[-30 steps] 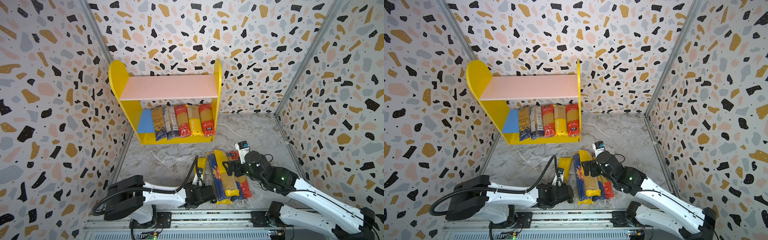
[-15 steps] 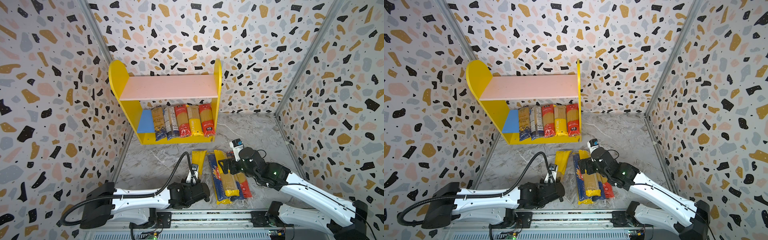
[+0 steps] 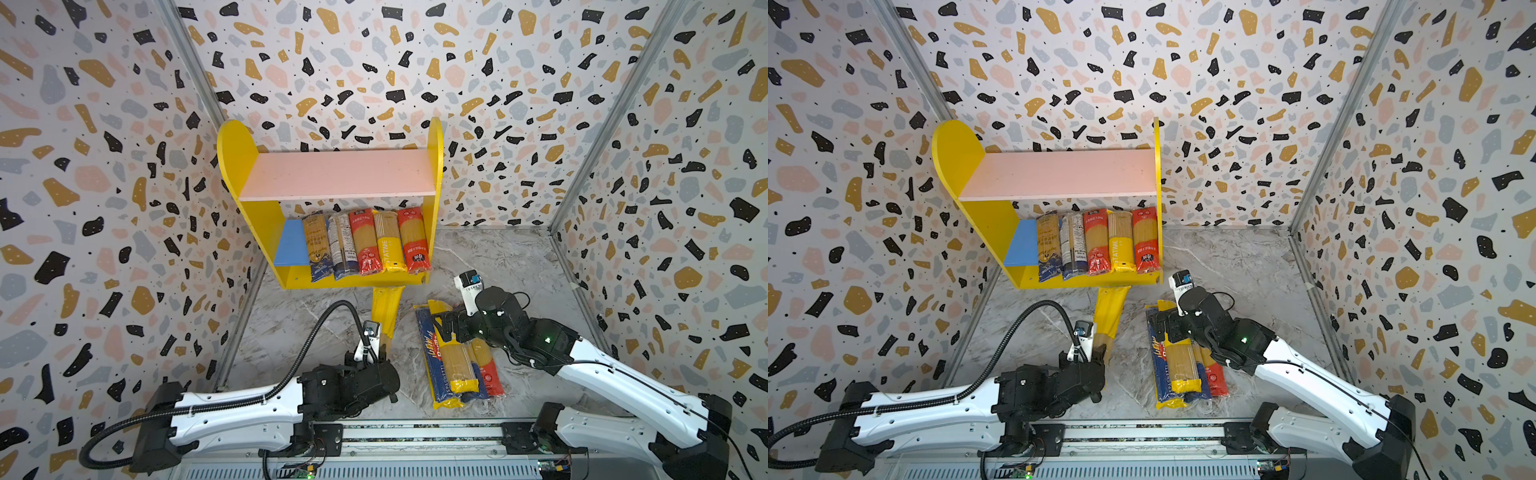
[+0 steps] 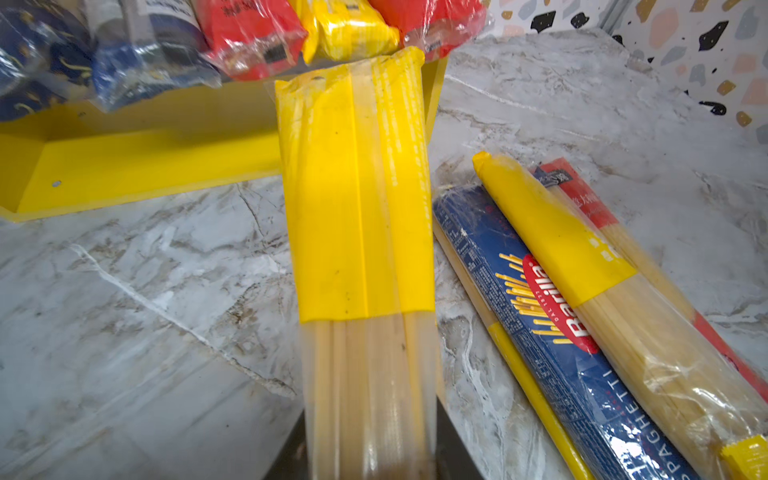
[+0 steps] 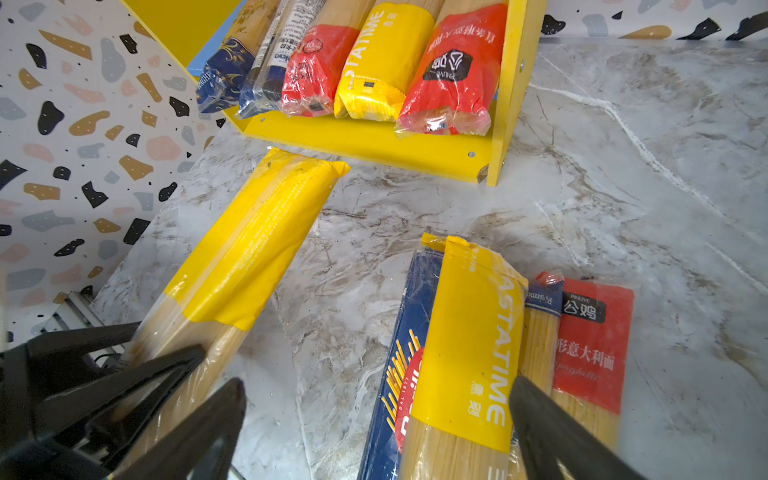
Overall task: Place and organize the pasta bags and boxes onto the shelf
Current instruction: 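Carry the yellow-band bag upright toward the shelf with the left gripper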
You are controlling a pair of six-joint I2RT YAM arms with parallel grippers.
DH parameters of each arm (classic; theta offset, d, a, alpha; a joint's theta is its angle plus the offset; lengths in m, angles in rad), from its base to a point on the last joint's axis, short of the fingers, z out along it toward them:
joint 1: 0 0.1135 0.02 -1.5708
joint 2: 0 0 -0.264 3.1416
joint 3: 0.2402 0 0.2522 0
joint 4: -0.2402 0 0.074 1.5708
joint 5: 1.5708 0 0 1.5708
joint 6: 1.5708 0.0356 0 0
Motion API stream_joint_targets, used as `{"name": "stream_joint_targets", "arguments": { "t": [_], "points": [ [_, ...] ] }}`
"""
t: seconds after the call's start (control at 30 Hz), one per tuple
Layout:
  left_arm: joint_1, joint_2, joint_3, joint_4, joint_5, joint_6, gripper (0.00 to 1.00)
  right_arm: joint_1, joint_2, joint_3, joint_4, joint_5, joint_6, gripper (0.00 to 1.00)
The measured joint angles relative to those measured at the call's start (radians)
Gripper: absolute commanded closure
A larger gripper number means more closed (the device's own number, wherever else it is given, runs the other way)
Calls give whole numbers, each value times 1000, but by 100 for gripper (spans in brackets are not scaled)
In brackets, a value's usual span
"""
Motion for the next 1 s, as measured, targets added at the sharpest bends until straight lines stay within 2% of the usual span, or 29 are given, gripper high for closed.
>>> {"name": "stream_joint_targets", "arguments": {
  "t": [0.37,0.73,1.0],
  "points": [
    [23,-11,163,-93,-172,55,100,-3,11,32,-6,-4,-22,1],
    [359,-40,188,0,-133,276,100,-39,28,99,-6,-32,-63,1],
    [592,68,251,113,-24,422,100,-107,37,128,-19,-74,-94,1]
  ]
}}
